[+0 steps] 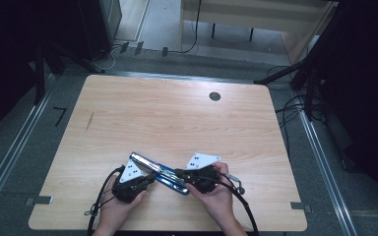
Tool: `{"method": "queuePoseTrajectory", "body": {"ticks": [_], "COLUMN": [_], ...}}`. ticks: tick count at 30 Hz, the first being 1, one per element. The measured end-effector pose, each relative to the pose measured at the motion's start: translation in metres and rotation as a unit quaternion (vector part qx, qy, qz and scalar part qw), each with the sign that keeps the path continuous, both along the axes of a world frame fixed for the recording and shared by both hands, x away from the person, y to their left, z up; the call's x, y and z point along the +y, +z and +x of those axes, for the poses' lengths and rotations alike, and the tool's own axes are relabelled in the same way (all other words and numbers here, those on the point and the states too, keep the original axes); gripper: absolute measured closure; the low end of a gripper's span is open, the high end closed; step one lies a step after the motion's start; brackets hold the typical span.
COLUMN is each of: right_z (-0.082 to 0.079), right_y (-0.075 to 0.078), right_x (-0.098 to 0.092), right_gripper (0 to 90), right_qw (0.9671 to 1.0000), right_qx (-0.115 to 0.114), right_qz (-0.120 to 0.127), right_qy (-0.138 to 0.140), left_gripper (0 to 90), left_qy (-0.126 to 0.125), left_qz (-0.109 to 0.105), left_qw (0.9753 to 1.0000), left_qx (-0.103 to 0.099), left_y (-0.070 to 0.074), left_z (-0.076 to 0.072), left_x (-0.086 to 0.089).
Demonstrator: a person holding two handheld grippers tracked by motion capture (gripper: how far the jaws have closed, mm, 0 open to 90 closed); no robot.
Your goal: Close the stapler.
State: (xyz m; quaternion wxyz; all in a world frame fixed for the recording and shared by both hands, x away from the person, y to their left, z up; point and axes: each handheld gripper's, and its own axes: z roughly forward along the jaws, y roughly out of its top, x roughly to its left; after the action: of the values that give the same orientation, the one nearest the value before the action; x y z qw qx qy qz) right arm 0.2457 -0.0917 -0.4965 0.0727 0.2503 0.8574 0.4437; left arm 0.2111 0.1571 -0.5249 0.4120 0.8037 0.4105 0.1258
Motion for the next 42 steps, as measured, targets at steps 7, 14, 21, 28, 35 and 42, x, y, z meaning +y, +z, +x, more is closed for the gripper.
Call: {"method": "queuePoseTrajectory", "body": {"ticks": [7,14,21,28,35,42], "right_z": [0.007,0.017,0.027,0.033,0.038,0.04], "right_y": [0.003,0.006,0.002,-0.001,-0.006,-0.004], "right_x": [0.017,0.035,0.055,0.069,0.081,0.085], "right_gripper": [90.0,90.0,90.0,90.0,90.0,90.0], "right_qw": [0.9999,0.9998,0.9997,0.9995,0.9991,0.9992], "right_qx": [0.004,0.006,0.015,0.017,0.017,0.014], "right_qz": [0.01,0.014,0.004,-0.012,-0.026,-0.029], "right_qy": [0.004,0.012,0.018,0.023,0.027,0.024], "left_gripper": [90.0,90.0,90.0,90.0,90.0,90.0], "left_qy": [0.022,0.042,0.06,0.068,0.072,0.083], "left_qz": [0.02,0.019,0.015,0.017,0.016,0.023], "left_qw": [0.9995,0.9989,0.998,0.9974,0.9971,0.9962], "left_qx": [0.009,0.012,0.013,0.014,0.017,0.014], "left_y": [-0.005,-0.006,-0.007,-0.007,-0.008,-0.008], "left_z": [0.005,0.01,0.013,0.015,0.016,0.017], "left_x": [0.01,0.015,0.017,0.017,0.016,0.013]}}
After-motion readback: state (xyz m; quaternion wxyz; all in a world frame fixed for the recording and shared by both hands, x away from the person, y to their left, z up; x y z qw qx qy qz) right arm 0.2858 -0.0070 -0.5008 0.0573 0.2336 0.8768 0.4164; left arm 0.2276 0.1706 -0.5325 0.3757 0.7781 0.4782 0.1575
